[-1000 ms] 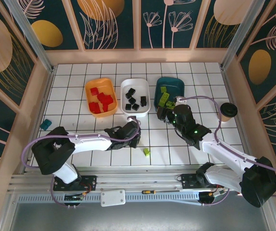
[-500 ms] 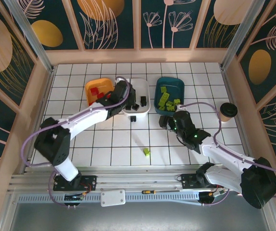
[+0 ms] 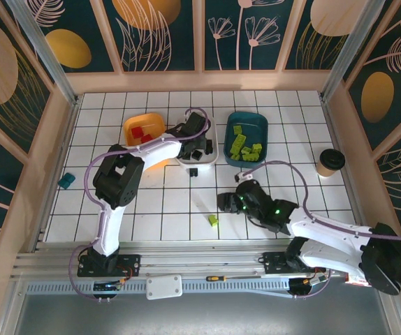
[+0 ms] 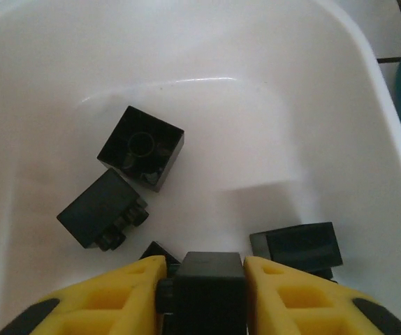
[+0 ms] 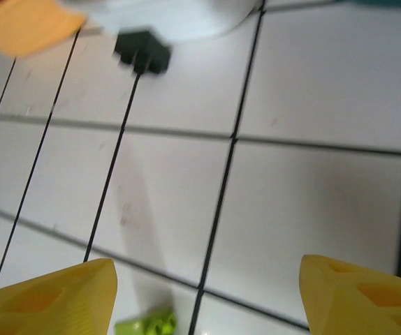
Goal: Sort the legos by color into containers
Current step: Place the lego in the container, then pick up the lego from the bottom-center of the table.
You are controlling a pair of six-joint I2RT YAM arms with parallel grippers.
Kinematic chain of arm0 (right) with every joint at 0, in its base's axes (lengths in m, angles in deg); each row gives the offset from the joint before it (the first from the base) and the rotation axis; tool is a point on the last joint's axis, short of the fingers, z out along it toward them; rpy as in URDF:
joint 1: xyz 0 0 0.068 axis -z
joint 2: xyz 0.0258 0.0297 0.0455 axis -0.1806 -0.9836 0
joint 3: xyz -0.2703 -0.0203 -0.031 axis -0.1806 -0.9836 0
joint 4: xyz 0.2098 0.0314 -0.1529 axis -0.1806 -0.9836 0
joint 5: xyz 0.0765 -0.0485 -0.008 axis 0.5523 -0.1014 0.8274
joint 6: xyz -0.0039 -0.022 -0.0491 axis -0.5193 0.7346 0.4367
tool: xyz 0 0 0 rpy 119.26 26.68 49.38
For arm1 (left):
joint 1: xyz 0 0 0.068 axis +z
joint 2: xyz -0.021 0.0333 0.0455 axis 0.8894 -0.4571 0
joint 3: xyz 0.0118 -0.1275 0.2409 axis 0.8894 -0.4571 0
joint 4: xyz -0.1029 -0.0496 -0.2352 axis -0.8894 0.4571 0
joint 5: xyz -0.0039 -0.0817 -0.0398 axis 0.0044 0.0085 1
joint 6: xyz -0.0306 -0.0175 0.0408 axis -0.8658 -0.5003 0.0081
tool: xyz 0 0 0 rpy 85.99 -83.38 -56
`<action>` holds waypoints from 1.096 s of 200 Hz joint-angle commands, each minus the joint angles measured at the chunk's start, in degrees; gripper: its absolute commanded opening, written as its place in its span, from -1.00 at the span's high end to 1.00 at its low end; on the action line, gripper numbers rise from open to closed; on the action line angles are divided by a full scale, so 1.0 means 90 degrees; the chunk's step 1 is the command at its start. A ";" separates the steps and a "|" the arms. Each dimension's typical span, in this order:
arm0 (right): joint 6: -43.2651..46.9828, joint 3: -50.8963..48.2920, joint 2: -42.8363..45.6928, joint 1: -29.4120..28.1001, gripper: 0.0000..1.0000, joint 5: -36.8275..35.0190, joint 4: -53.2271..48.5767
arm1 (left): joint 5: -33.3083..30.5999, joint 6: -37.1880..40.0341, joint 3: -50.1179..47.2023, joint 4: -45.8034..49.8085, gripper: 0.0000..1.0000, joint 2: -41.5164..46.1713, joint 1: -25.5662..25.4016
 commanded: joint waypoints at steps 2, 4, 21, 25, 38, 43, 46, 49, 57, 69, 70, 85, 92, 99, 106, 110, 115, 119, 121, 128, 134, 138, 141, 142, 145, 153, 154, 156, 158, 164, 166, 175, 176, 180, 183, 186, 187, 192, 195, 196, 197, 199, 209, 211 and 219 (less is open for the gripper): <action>-0.0464 0.0067 -0.0270 -0.0666 -0.40 -0.0224 -0.0307 | -0.0049 0.0029 0.0309 0.0148 0.04 0.0109 0.0014; -0.0486 0.0087 -0.0307 -0.0733 -0.40 -0.0249 -0.0319 | -0.0046 0.0029 0.0316 0.0148 0.01 0.0143 0.0021; -0.0603 0.0285 -0.0648 -0.1240 -0.41 -0.0438 -0.0418 | 0.0006 0.0008 0.0326 0.0158 -0.22 0.0403 0.0020; -0.0621 0.0347 -0.0749 -0.1345 -0.41 -0.0488 -0.0474 | 0.0033 -0.0003 0.0305 0.0153 -0.27 0.0474 0.0015; -0.0697 0.0557 -0.1089 -0.1651 -0.41 -0.0690 -0.0667 | 0.0214 -0.0046 0.0140 0.0047 -0.43 0.0882 0.0019; -0.0710 0.0618 -0.1221 -0.1745 -0.41 -0.0764 -0.0722 | 0.0293 -0.0071 0.0026 -0.0038 -0.50 0.1070 0.0015; -0.0716 0.0661 -0.1308 -0.1809 -0.41 -0.0807 -0.0767 | 0.0346 -0.0085 -0.0062 -0.0096 -0.54 0.1193 0.0017; -0.0720 0.0706 -0.1384 -0.1858 -0.41 -0.0839 -0.0787 | 0.0390 -0.0106 -0.0142 -0.0154 -0.58 0.1315 0.0020; -0.0720 0.0802 -0.1602 -0.1964 -0.40 -0.0918 -0.0856 | 0.0503 -0.0149 -0.0374 -0.0303 -0.67 0.1655 0.0014; -0.0717 0.0932 -0.1910 -0.2047 -0.39 -0.1043 -0.0895 | 0.0652 -0.0226 -0.0736 -0.0493 -0.78 0.2155 0.0014; -0.0719 0.0939 -0.1933 -0.2048 -0.39 -0.1046 -0.0895 | 0.0661 -0.0235 -0.0775 -0.0509 -0.78 0.2214 0.0014; -0.0677 0.1050 -0.2231 -0.2078 -0.32 -0.1141 -0.0822 | 0.0775 -0.0332 -0.1347 -0.0748 -0.87 0.2925 -0.0029; -0.0620 0.1073 -0.2321 -0.2078 -0.25 -0.1123 -0.0707 | 0.0817 -0.0379 -0.1624 -0.0843 -0.89 0.3201 -0.0042; -0.0567 0.1097 -0.2396 -0.2072 -0.15 -0.1091 -0.0573 | 0.0842 -0.0427 -0.1908 -0.0916 -0.94 0.3448 -0.0055; -0.0511 0.1112 -0.2449 -0.2068 -0.02 -0.1080 -0.0465 | 0.0852 -0.0484 -0.2191 -0.0951 -0.97 0.3701 -0.0062; -0.0484 0.1120 -0.2479 -0.2046 0.07 -0.1078 -0.0410 | 0.0857 -0.0517 -0.2357 -0.0977 -0.97 0.3834 -0.0064; -0.0445 0.1131 -0.2506 -0.2040 0.16 -0.1076 -0.0371 | 0.0861 -0.0557 -0.2566 -0.1010 -0.97 0.3995 -0.0069; -0.0403 0.1146 -0.2517 -0.2015 0.24 -0.1063 -0.0341 | 0.0842 -0.0589 -0.2749 -0.1043 -0.97 0.4136 -0.0064; -0.0395 0.1150 -0.2524 -0.2011 0.28 -0.1057 -0.0332 | 0.0841 -0.0606 -0.2834 -0.1055 -0.97 0.4189 -0.0064; -0.0342 0.1160 -0.2542 -0.1986 0.39 -0.1042 -0.0274 | 0.0783 -0.0658 -0.3109 -0.1077 -0.97 0.4437 -0.0064; -0.0290 0.1171 -0.2538 -0.1956 0.48 -0.1024 -0.0225 | 0.0741 -0.0711 -0.3379 -0.1098 -0.97 0.4639 -0.0064; -0.0257 0.1176 -0.2527 -0.1923 0.53 -0.1000 -0.0195 | 0.0702 -0.0741 -0.3535 -0.1114 -0.97 0.4747 -0.0065; -0.0231 0.1180 -0.2516 -0.1903 0.56 -0.0982 -0.0164 | 0.0676 -0.0758 -0.3638 -0.1120 -0.97 0.4870 -0.0064; -0.0222 0.1181 -0.2515 -0.1893 0.57 -0.0976 -0.0149 | 0.0664 -0.0765 -0.3686 -0.1121 -0.97 0.4905 -0.0064; -0.0185 0.1181 -0.2498 -0.1864 0.60 -0.0951 -0.0122 | 0.0624 -0.0791 -0.3758 -0.1116 -0.97 0.4972 -0.0064; -0.0100 0.1172 -0.2431 -0.1777 0.67 -0.0907 -0.0042 | 0.0499 -0.0877 -0.4186 -0.1102 -0.97 0.5290 -0.0064; -0.0088 0.1172 -0.2423 -0.1766 0.67 -0.0905 -0.0030 | 0.0492 -0.0893 -0.4229 -0.1107 -0.97 0.5325 -0.0064; -0.0067 0.1176 -0.2403 -0.1738 0.69 -0.0898 -0.0015 | 0.0463 -0.0909 -0.4281 -0.1115 -0.97 0.5380 -0.0069; -0.0042 0.1182 -0.2381 -0.1714 0.70 -0.0892 0.0000 | 0.0439 -0.0933 -0.4384 -0.1125 -0.97 0.5465 -0.0065; 0.0037 0.1189 -0.2302 -0.1606 0.73 -0.0881 0.0024 | 0.0384 -0.0987 -0.4651 -0.1147 -0.97 0.5692 -0.0064; 0.0062 0.1198 -0.2268 -0.1579 0.74 -0.0882 0.0030 | 0.0372 -0.1006 -0.4736 -0.1150 -0.97 0.5762 -0.0064; 0.0218 0.1254 -0.2102 -0.1380 0.77 -0.0865 0.0022 | 0.0302 -0.1077 -0.5090 -0.1146 -0.97 0.6061 -0.0064; 0.0232 0.1261 -0.2083 -0.1353 0.77 -0.0869 0.0017 | 0.0301 -0.1090 -0.5125 -0.1148 -0.97 0.6091 -0.0064; 0.0300 0.1293 -0.1996 -0.1272 0.78 -0.0873 0.0006 | 0.0286 -0.1136 -0.5278 -0.1155 -0.97 0.6229 -0.0064; 0.0363 0.1324 -0.1938 -0.1176 0.78 -0.0877 0.0004 | 0.0282 -0.1159 -0.5390 -0.1160 -0.97 0.6333 -0.0064; 0.0412 0.1345 -0.1857 -0.1079 0.78 -0.0871 -0.0005 | 0.0281 -0.1190 -0.5484 -0.1152 -0.97 0.6431 -0.0064; 0.0436 0.1356 -0.1829 -0.1051 0.78 -0.0867 -0.0006 | 0.0281 -0.1205 -0.5522 -0.1151 -0.97 0.6461 -0.0064; 0.0547 0.1403 -0.1701 -0.0877 0.78 -0.0850 -0.0009 | 0.0285 -0.1243 -0.5687 -0.1142 -0.97 0.6595 -0.0067; 0.0613 0.1421 -0.1623 -0.0763 0.79 -0.0840 -0.0012 | 0.0281 -0.1276 -0.5781 -0.1136 -0.97 0.6675 -0.0064; 0.0635 0.1433 -0.1600 -0.0722 0.79 -0.0842 -0.0015 | 0.0281 -0.1287 -0.5817 -0.1133 -0.97 0.6701 -0.0064; 0.0655 0.1444 -0.1573 -0.0702 0.79 -0.0843 -0.0006 | 0.0286 -0.1293 -0.5850 -0.1132 -0.97 0.6713 -0.0064; 0.0702 0.1452 -0.1524 -0.0611 0.79 -0.0839 0.0000 | 0.0294 -0.1315 -0.5917 -0.1131 -0.97 0.6770 -0.0064; 0.0919 0.1557 -0.1303 -0.0168 0.79 -0.0837 0.0022 | 0.0282 -0.1416 -0.6200 -0.1089 -0.97 0.6988 -0.0069; 0.0959 0.1578 -0.1264 -0.0060 0.79 -0.0825 0.0034 | 0.0288 -0.1441 -0.6248 -0.1084 -0.97 0.7038 -0.0065; 0.1092 0.1668 -0.1153 0.0369 0.80 -0.0724 0.0091 | 0.0299 -0.1543 -0.6457 -0.1065 -0.97 0.7159 -0.0064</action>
